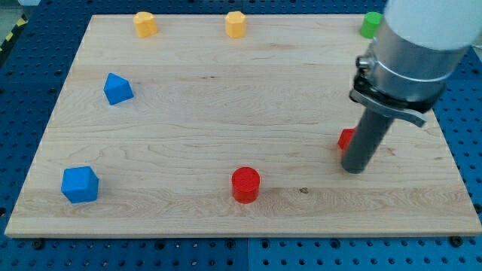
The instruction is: Push the red star diagonally below the yellow hexagon
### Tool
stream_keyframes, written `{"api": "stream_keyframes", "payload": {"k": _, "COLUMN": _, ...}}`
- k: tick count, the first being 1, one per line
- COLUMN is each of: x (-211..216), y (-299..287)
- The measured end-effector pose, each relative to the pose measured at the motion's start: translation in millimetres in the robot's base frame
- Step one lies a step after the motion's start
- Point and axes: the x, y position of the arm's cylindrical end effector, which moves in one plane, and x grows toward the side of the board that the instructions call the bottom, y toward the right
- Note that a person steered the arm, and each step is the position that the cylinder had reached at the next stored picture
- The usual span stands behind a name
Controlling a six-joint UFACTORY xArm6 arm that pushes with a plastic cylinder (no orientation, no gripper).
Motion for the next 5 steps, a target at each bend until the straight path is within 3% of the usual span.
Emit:
{"api": "stream_keyframes", "payload": {"k": 1, "x": -5, "y": -3}}
{"api": "stream_keyframes", "payload": {"k": 3, "x": 43, "y": 43}}
{"api": "stream_keyframes", "payload": {"k": 5, "x": 7, "y": 54}}
